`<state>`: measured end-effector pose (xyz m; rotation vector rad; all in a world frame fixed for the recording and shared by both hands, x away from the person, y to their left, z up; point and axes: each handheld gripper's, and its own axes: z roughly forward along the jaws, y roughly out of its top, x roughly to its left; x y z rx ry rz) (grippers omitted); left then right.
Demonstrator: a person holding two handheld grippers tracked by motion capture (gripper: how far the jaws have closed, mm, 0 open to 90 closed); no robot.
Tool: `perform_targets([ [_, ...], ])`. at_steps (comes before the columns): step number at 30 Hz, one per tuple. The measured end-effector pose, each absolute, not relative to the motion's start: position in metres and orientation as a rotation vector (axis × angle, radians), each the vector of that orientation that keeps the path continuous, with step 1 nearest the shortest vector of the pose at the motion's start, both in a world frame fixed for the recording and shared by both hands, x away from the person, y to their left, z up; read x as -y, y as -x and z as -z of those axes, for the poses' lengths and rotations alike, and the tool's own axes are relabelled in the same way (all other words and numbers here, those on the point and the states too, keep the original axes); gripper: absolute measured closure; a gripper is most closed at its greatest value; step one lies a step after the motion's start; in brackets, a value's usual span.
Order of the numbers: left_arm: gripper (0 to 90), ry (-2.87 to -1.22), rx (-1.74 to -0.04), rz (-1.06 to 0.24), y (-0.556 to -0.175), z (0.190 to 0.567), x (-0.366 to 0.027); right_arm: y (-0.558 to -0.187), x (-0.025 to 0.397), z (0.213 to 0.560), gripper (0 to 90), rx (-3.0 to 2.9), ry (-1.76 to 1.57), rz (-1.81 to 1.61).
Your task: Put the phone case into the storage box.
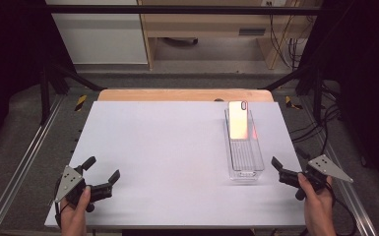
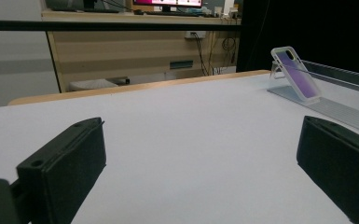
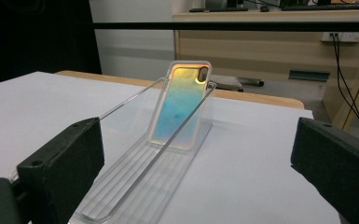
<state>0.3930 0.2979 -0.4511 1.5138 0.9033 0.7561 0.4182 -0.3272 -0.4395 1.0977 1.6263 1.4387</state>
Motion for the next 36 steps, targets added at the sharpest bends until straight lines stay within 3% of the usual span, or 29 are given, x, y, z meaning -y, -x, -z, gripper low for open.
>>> perform_targets([
  [36,0.8,-1.512,-0.899,-0.757,-0.393,0.451,-0.297,-0.416,0.294,0.45,2.9,-1.652,-0.965,-1.576],
])
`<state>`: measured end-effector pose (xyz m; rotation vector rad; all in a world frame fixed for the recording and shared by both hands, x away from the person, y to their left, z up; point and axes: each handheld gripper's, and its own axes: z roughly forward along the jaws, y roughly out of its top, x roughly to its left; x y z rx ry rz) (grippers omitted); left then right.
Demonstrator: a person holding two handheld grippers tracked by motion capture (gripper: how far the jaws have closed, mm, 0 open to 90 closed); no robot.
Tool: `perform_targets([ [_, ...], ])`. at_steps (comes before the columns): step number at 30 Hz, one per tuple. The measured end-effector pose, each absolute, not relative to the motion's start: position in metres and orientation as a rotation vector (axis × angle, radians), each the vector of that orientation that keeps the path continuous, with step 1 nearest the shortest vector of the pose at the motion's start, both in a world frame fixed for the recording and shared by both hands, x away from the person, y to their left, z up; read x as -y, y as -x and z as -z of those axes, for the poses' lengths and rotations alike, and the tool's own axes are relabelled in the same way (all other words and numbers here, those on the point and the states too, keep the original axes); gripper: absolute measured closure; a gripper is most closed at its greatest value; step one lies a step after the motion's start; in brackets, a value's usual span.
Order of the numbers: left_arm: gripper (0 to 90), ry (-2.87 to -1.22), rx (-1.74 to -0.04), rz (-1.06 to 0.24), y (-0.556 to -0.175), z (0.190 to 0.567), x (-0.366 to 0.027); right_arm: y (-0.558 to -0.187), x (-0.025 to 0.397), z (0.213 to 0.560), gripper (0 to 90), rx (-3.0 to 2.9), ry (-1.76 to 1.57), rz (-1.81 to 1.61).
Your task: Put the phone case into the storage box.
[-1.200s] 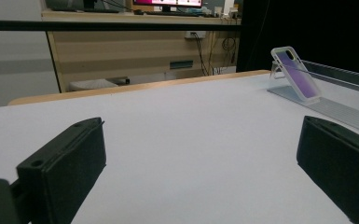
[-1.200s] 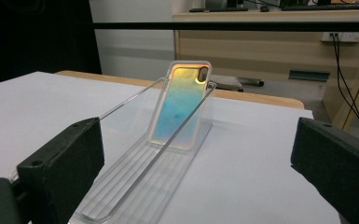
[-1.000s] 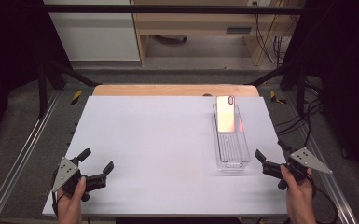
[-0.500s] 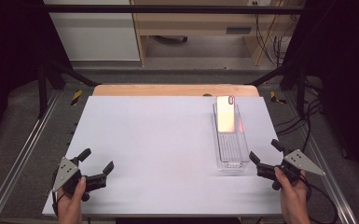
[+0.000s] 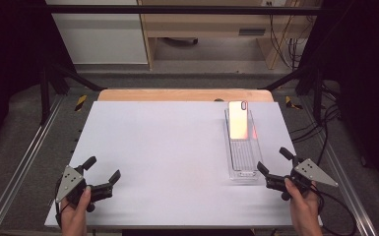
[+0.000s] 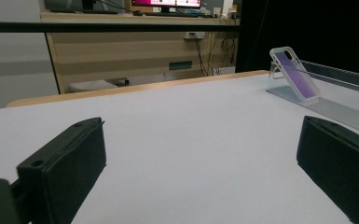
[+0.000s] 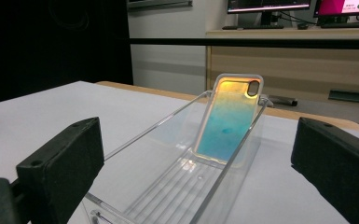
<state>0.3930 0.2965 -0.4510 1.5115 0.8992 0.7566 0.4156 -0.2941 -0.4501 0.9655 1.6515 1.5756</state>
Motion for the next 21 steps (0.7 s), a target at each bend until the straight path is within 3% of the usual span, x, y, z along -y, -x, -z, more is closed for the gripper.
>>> perform_targets([
  [21,0.9,-1.508,-0.896,-0.766,-0.393,0.45,-0.297,-0.414,0.278,0.457,2.8,-1.701,-0.892,-1.609],
])
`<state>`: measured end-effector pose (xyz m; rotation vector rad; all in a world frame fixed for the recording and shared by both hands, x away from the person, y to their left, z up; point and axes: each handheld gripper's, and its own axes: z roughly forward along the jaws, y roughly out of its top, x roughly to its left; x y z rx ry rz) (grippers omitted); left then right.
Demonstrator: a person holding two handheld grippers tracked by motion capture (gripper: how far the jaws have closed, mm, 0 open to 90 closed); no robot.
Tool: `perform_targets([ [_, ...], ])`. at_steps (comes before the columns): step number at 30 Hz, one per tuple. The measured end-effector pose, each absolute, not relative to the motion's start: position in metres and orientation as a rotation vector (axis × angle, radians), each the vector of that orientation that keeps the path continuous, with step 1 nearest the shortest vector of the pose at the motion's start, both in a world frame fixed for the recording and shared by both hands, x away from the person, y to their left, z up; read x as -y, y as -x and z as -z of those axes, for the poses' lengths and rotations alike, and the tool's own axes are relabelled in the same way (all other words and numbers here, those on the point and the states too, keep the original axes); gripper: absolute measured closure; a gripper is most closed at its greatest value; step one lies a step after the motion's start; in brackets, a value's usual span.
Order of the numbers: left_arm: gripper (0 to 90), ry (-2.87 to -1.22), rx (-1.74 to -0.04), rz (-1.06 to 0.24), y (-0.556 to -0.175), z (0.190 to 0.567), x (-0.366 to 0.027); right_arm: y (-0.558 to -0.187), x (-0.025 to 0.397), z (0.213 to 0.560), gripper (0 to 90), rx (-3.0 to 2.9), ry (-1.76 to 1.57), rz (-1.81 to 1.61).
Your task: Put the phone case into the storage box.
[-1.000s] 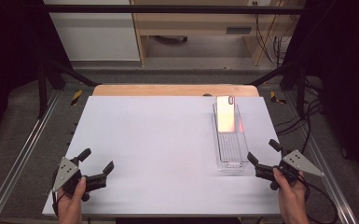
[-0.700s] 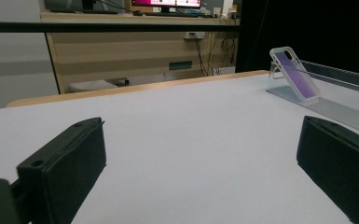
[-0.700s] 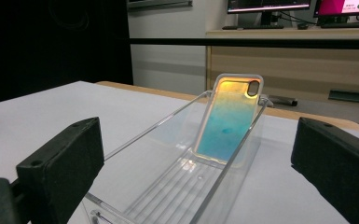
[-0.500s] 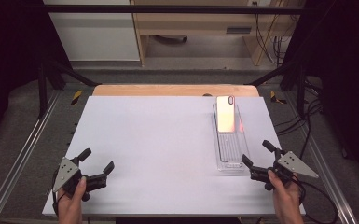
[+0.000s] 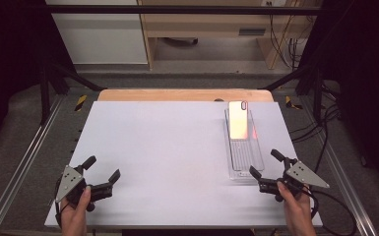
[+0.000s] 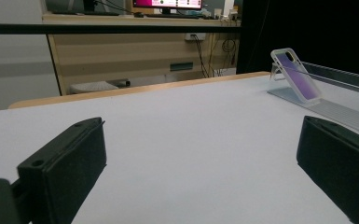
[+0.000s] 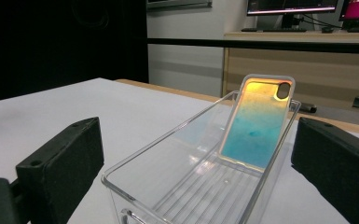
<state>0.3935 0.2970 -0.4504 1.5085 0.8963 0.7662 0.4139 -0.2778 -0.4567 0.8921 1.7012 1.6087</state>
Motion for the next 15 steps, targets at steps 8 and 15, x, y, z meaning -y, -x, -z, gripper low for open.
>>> perform_targets([
  [8,0.9,-1.5,-0.889,-0.772,-0.394,0.45,-0.295,-0.412,0.28,0.465,2.8,-1.736,-0.88,-1.598],
  [15,0.9,-1.517,-0.869,-0.774,-0.396,0.45,-0.289,-0.412,0.285,0.471,2.6,-1.726,-0.913,-1.582],
])
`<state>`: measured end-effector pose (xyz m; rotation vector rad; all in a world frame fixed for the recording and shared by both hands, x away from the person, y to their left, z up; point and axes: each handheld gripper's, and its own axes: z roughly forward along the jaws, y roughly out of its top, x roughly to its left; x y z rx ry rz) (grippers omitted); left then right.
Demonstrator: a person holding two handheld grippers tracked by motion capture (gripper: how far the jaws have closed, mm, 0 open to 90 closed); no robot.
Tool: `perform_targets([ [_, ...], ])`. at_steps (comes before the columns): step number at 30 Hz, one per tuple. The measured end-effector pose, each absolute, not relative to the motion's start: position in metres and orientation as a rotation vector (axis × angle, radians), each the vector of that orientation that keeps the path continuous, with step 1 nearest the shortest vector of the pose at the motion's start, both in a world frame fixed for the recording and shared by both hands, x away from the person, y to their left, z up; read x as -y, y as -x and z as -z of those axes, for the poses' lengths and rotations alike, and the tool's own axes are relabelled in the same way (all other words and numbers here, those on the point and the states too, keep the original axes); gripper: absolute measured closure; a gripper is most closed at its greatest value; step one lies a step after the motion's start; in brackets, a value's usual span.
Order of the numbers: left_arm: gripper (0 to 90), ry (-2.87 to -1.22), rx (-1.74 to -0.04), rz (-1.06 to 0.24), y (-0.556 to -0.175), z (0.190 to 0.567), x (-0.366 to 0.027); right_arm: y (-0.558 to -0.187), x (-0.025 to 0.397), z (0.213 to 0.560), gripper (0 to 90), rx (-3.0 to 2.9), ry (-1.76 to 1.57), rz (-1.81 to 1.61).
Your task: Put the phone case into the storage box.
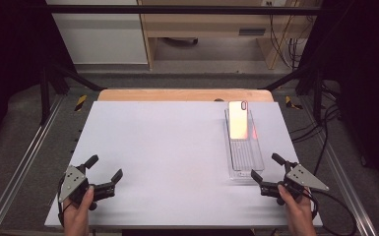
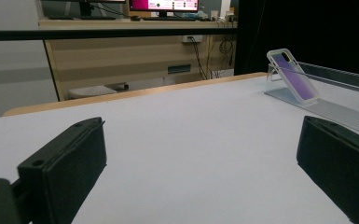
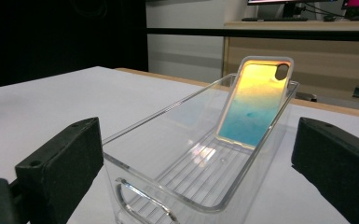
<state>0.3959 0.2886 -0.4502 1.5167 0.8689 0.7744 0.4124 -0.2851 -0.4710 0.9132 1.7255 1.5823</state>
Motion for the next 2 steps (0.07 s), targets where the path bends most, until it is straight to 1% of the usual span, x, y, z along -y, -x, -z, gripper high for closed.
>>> perform_targets([
  [2,0.9,-1.523,-0.865,-0.775,-0.3967,0.4504,-0.2865,-0.4142,0.2851,0.4715,2.8,-1.725,-0.931,-1.57],
])
